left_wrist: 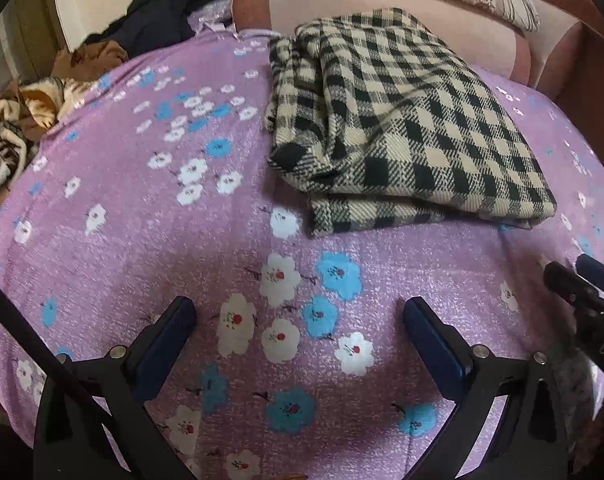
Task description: Fold large clothes
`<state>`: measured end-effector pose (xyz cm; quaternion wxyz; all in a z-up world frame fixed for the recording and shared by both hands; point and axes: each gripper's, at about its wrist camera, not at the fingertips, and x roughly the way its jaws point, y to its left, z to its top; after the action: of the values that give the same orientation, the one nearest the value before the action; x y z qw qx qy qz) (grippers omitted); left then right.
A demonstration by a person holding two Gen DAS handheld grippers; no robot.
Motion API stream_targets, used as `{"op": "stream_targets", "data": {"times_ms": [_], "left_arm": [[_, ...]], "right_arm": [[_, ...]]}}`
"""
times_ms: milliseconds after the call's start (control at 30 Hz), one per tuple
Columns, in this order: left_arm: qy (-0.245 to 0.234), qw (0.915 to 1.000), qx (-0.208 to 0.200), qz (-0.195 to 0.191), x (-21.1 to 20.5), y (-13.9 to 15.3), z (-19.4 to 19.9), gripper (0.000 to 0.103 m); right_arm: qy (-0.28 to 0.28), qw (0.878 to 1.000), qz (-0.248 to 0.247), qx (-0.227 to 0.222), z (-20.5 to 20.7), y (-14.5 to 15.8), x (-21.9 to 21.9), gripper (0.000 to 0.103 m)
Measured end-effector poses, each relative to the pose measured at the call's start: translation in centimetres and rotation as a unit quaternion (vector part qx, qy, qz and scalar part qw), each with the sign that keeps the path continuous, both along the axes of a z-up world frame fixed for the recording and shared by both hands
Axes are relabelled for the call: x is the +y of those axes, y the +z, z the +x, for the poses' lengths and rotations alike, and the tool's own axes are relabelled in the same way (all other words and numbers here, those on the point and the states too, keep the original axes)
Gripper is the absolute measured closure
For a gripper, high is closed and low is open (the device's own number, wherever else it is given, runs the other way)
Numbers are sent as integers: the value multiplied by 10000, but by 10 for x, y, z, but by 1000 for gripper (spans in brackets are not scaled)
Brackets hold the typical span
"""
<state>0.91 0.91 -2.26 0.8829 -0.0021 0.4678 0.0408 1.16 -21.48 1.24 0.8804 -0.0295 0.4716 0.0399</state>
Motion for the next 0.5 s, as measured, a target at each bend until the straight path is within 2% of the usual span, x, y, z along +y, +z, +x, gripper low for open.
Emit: {"op": "stream_targets", "data": {"times_ms": [167,400,500], "left_arm": [[-9,9998,-181,-38,2,-5,-4,0],[-107,9996,200,-172,6,-2,3,0],[147,9993,148,-309,12,5,-9,0]], "right_arm": [[-111,9998,60,-138,2,0,-4,42],[-246,9993,109,-277,5,3,-9,42],[-222,9992,40,-318,1,3,-7,42]]}}
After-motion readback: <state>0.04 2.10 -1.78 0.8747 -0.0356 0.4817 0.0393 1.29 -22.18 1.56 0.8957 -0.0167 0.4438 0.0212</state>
